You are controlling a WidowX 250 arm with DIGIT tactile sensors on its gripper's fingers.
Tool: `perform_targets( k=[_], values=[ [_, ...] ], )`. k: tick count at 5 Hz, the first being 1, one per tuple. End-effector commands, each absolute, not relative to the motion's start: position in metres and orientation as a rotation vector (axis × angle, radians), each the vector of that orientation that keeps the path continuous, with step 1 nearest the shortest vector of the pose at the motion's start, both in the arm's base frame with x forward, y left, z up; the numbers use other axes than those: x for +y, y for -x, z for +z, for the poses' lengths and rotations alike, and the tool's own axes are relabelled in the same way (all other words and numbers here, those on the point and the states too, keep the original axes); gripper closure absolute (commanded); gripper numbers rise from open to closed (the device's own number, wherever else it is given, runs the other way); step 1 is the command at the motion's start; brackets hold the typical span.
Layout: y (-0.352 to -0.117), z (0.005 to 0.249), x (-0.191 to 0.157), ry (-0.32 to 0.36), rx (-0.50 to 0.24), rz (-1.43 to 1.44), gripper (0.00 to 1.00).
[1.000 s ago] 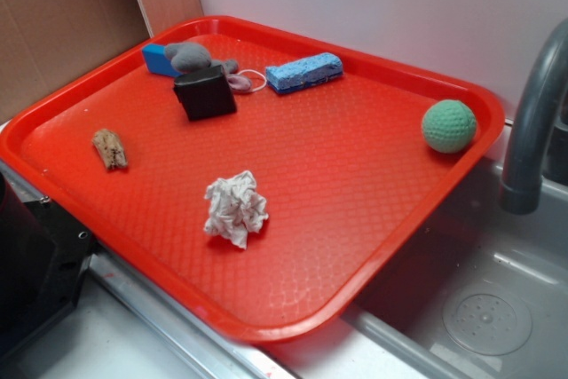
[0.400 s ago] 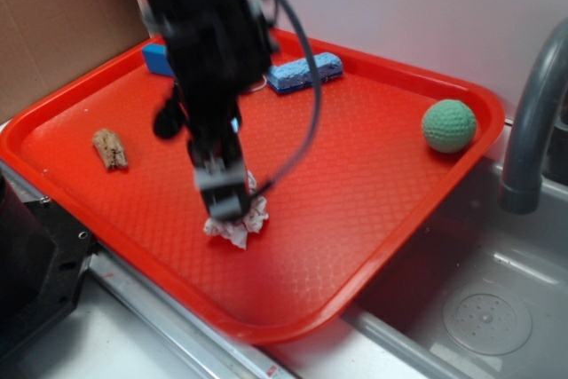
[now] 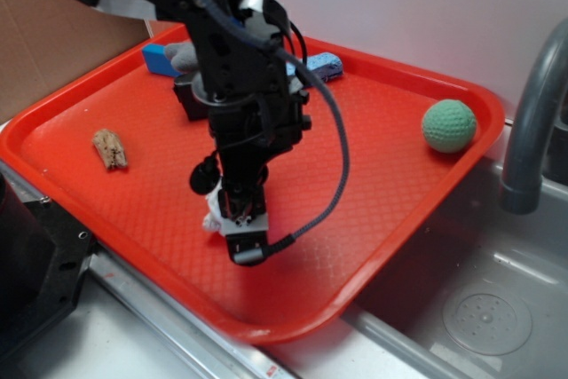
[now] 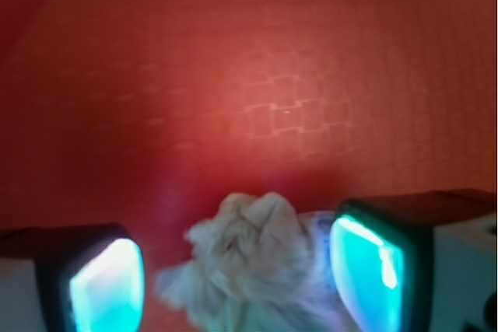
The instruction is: Grab the white paper.
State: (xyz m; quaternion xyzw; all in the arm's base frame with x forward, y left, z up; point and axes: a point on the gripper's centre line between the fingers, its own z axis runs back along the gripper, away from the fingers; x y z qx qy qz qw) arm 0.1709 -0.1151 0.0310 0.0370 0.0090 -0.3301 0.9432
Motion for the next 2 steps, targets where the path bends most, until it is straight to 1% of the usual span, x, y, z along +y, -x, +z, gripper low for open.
perform_targets(
  k=[1, 2],
  values=[
    [-0.163, 0.037, -0.073, -0.057, 0.012, -0.516, 1.00],
    [-0.156, 0.074, -0.041, -0.056, -0.053, -0.370, 1.00]
  ],
)
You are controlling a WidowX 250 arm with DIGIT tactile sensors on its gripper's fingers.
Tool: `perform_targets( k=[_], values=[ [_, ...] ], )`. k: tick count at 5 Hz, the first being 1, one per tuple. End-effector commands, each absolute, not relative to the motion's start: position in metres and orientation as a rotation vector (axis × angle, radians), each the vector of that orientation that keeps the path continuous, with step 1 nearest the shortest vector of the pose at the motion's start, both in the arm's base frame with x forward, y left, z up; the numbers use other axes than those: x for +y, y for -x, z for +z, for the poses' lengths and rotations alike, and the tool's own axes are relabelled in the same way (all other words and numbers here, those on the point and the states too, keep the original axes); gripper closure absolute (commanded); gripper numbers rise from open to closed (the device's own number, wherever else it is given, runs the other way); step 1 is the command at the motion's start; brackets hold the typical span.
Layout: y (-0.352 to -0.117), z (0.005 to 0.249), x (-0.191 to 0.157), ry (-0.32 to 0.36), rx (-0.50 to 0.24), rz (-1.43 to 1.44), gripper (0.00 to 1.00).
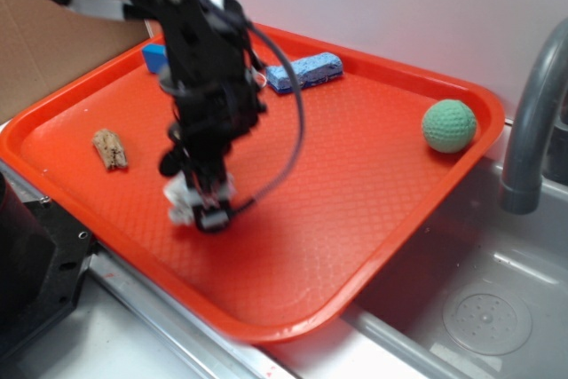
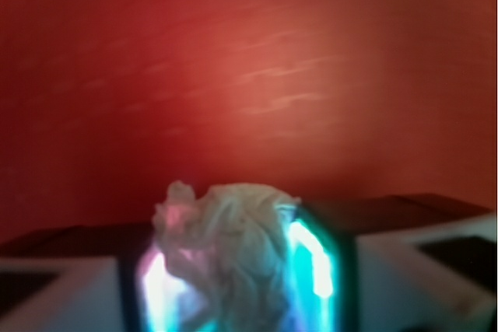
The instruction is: Grab the white paper.
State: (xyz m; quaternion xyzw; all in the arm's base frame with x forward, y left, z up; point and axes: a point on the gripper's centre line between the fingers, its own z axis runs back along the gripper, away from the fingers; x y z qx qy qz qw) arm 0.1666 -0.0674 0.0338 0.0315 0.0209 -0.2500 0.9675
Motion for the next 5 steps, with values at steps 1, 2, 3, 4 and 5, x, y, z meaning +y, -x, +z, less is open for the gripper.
perform_targets(
  k=[1, 2, 3, 4, 5],
  values=[
    [-0.146, 0.122, -0.034, -0.086, -0.145, -0.120, 1.00],
    [-0.143, 0.171, -0.035, -0.035, -0.178, 0.124, 1.00],
    [-0.145, 0.221, -0.036, -0.046, -0.171, 0.248, 1.00],
    [-0.142, 0.217, -0.030, -0.077, -0.153, 0.277, 1.00],
    [-0.142, 0.197, -0.021, -0.189, -0.201, 0.266, 1.00]
  ],
)
